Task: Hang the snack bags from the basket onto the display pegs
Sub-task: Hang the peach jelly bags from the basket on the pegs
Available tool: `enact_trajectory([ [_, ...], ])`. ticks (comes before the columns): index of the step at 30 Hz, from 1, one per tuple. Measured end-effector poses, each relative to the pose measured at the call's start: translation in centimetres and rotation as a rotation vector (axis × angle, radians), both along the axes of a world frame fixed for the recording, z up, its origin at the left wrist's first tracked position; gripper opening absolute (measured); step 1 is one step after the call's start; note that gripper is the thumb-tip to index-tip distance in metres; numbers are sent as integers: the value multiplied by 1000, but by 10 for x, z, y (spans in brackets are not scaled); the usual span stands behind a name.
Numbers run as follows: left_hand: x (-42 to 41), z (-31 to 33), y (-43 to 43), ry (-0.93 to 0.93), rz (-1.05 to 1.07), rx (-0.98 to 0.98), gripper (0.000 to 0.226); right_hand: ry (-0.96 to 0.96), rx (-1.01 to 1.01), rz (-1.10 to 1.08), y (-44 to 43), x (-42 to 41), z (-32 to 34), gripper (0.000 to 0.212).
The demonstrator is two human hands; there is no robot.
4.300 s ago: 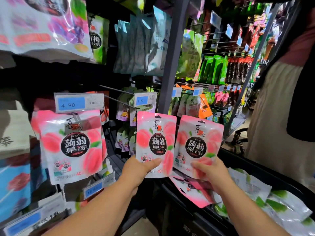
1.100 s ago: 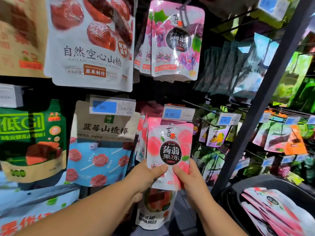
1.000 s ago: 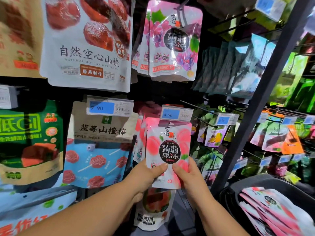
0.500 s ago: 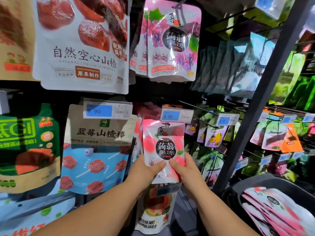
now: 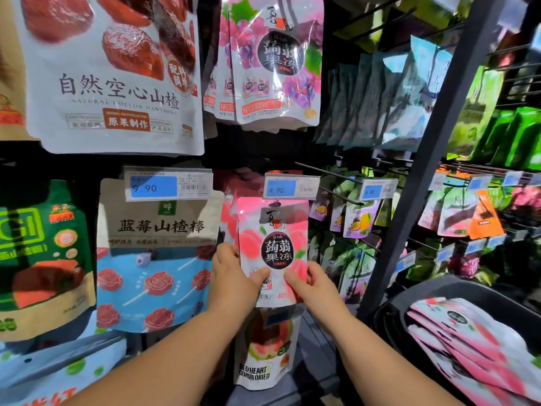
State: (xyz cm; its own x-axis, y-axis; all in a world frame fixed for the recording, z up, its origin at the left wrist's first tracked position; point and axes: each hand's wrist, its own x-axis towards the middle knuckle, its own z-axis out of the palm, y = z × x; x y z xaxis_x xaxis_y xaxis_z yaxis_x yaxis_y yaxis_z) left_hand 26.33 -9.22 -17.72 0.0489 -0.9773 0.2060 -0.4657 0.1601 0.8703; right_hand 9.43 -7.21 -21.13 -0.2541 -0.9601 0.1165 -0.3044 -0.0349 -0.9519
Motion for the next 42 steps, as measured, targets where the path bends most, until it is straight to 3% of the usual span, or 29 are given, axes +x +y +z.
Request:
enact_trajectory([
  [4, -3, 4, 13, -56, 65, -157, 64, 64, 18, -33, 11, -2, 1, 21],
  [9, -20, 2, 30, -135, -134, -389, 41, 176, 23, -104, 28, -19, 6, 26],
  [12, -40, -4, 40, -191, -319, -373, 26, 231, 21, -130, 46, -34, 12, 21],
  [20, -105, -30, 54, -349, -650, -232, 25, 512, 49, -242, 105, -105, 34, 4],
  [25, -149, -33, 66, -497, -840, -116, 40, 652, 254, -350, 150, -172, 41, 15],
  [28, -172, -34, 73, -536, -951, -95, 46, 637, 368, -447, 171, -211, 30, 13],
  [32, -196, -41, 86, -663, -1117, -90, 52, 598, 402, -456, 188, -239, 14, 35],
  [37, -194, -53, 88, -704, -1112, -193, 50, 457, 351, -445, 185, -244, -2, 35],
  [42, -197, -62, 84, -705, -1102, -229, 51, 685, 319, -494, 180, -246, -11, 26],
])
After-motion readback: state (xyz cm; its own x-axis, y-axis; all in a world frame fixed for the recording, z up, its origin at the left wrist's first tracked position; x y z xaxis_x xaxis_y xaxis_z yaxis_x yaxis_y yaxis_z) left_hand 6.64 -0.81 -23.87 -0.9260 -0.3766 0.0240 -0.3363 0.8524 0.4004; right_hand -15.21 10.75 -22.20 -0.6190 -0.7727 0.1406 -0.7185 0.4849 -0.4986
